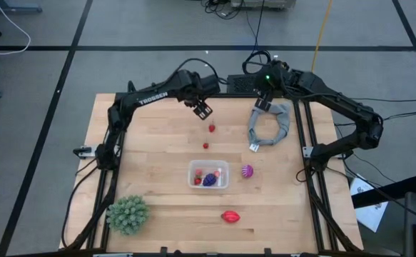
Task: Pick and placing Produce into tupperware
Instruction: Put the top strawberry into the bin
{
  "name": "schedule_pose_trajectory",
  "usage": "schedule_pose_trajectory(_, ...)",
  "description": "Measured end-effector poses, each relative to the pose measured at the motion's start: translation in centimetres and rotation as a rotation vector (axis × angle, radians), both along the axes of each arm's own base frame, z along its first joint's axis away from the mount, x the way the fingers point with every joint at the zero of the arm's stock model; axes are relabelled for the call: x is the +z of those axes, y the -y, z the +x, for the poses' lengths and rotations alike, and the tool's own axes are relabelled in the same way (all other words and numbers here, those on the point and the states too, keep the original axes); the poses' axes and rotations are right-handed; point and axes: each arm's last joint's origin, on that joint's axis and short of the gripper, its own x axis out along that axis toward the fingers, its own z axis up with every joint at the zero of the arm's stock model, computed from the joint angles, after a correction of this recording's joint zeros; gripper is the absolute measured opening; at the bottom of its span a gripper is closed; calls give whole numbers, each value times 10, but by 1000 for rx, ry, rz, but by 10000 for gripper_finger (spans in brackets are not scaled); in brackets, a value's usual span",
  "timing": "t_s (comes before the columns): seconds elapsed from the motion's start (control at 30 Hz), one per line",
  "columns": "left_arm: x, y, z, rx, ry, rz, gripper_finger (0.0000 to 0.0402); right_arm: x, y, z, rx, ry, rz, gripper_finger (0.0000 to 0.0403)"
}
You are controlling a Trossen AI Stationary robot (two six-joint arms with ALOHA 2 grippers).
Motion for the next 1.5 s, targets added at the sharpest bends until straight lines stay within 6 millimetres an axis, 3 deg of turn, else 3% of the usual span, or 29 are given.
schedule_pose_trajectory(0.2, -1, -5, -1, 118, 48, -11, 253, 0, 9, -6, -44, 2, 0, 177)
schedule_pose_trajectory(0.5, -3, 1, 5, 119, 77, -20, 253, 0, 10, -7, -48, 2, 0, 177)
schedule_pose_trajectory(0.67, -5, 2, 15, 101, 221, -178, 253, 0, 10, -7, -48, 2, 0, 177)
schedule_pose_trajectory(0.8, -20, 0, 22, 79, 290, -329, 253, 0, 10, -7, -53, 7, 3, 177)
schedule_pose_trajectory(1.1, -75, -1, 24, 138, 277, -411, 253, 0, 10, -7, -53, 6, 2, 177)
schedule_pose_trajectory(1.43, -91, -2, 37, 117, 378, -396, 253, 1, 10, -7, -51, 12, -3, 177)
schedule_pose_trajectory(1.5, -102, 1, 43, 109, 366, -401, 253, 1, 11, -6, -51, 15, -5, 177)
